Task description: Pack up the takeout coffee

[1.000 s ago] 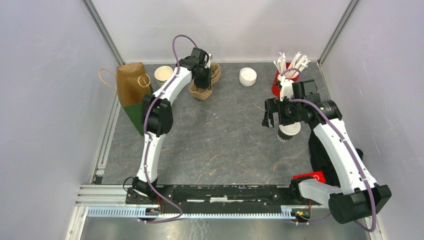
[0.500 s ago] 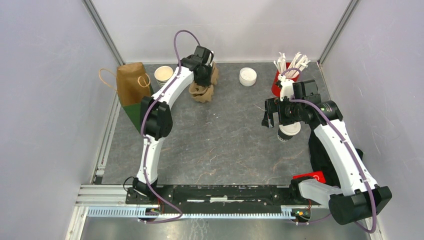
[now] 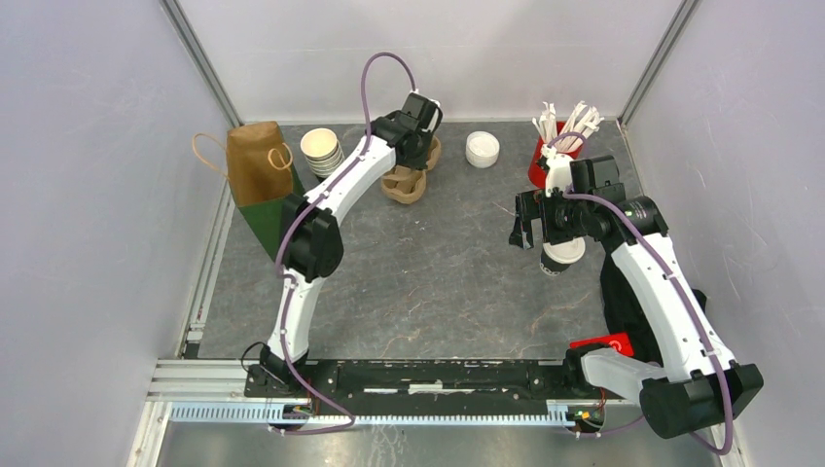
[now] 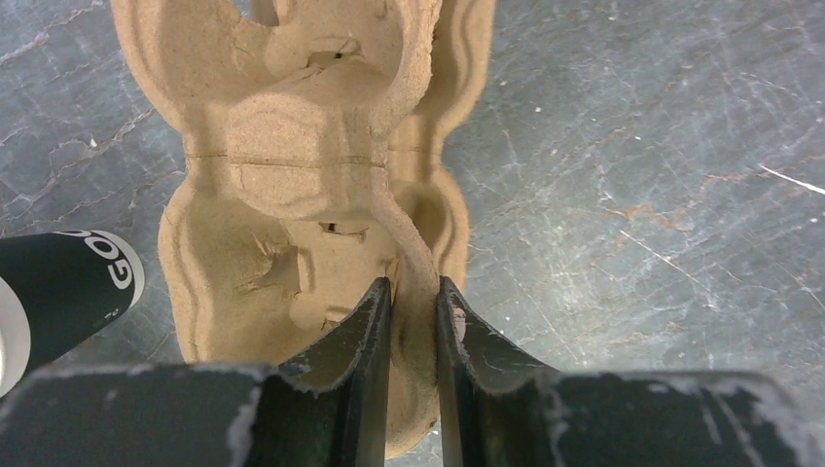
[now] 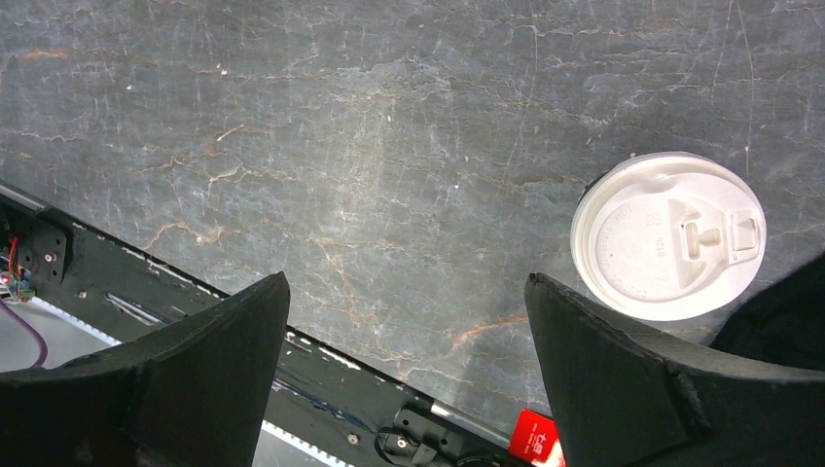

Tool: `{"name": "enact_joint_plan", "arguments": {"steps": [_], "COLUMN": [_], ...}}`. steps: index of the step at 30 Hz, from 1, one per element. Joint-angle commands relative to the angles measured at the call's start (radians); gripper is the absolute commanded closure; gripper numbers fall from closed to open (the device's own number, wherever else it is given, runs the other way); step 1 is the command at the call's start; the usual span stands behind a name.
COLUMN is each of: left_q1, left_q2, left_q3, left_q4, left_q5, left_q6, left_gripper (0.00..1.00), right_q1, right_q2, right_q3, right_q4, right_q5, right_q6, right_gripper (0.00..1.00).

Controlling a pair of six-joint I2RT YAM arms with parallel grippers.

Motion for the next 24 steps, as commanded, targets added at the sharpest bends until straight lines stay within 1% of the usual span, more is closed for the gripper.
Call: {"name": "enact_joint_plan", "arguments": {"steps": [1, 5, 8, 10, 14, 16, 18, 20, 24], "left_q1": [-0.022, -0.048, -0.099, -0.140, -0.238, -0.291, -0.349, -0.392, -0.462], "left_q2": [-0.151, -0.291, -0.421, -0.513, -0.695, -0.775, -0.845, -0.909, -1.039], "left_q3": [-0.005, -0.137, -0.274, -0.370, -0.560, -0.642, -0.702, -0.757, -0.860], "left_q4": [0.010, 0.011, 0.012, 0.009, -0.002, -0.020, -0.047, -0.067, -0.080], "left_q5": [-0.030, 0.039, 0.057, 0.076, 0.090, 0.095, 0.095, 0.087, 0.050], "left_q6": [0.002, -0.069, -0.078, -0.079, -0.083, -0.085, -0.091, -0.111, -0.154], "left_gripper": [0.74, 0.74, 0.75, 0.75, 0.75, 0.75, 0.77, 0.78, 0.78], "right_q1": [0.002, 0.001, 0.001, 0.001, 0.002, 0.002, 0.002, 0.001, 0.001], "right_q2": [-0.023, -0.039, -0.051, -0.057, -0.089, -0.095, -0.093, -0.107, -0.153], "right_q3": [0.013, 0.011, -0.005, -0.028, -0.106, -0.115, -0.090, -0.082, -0.177], "right_q4": [0.029, 0.029, 0.042, 0.065, 0.139, 0.162, 0.185, 0.255, 0.537], "right_q5": [-0.010, 0.026, 0.031, -0.010, -0.142, -0.198, -0.258, -0.333, -0.483], "right_q6": [-0.001, -0.012, -0.015, -0.003, 0.035, 0.057, 0.112, 0.205, 0.487], "right_gripper": [0.02, 0.02, 0.02, 0.02, 0.02, 0.02, 0.02, 0.02, 0.03]}}
